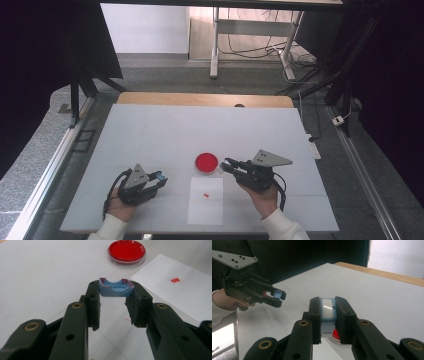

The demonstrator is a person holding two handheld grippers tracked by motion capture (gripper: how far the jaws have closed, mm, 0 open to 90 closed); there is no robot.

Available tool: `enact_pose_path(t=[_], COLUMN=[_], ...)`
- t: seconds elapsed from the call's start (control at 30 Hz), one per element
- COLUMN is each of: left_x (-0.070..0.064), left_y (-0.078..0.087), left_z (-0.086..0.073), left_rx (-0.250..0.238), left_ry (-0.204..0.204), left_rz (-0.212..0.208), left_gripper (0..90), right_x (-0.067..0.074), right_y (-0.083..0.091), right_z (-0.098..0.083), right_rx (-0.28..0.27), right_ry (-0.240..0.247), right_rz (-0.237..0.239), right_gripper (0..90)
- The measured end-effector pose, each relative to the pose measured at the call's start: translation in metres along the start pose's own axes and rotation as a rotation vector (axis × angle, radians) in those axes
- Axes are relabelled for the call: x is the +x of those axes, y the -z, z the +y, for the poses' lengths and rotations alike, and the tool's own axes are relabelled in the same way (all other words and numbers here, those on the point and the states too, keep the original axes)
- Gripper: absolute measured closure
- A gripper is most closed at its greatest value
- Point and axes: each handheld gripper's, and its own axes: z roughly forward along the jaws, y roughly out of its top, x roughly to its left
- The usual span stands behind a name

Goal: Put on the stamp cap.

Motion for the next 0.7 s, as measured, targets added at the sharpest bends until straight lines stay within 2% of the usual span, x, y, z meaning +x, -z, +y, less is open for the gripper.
enact_pose_path(t=[0.33, 0.7], left_x=[-0.003, -0.015], left_y=[-0.002, -0.008], left_z=[0.003, 0.010], left_rx=[-0.005, -0.019], left_ry=[-0.006, -0.036], left_rz=[-0.012, -0.032], left_gripper=[64.0, 64.0], right_x=[0.003, 0.006], right_y=[-0.003, -0.004], right_z=[0.000, 0.000], right_rx=[0.005, -0.006], right_ry=[0.004, -0.004], right_rz=[0.007, 0.005], right_gripper=[75.1, 75.1])
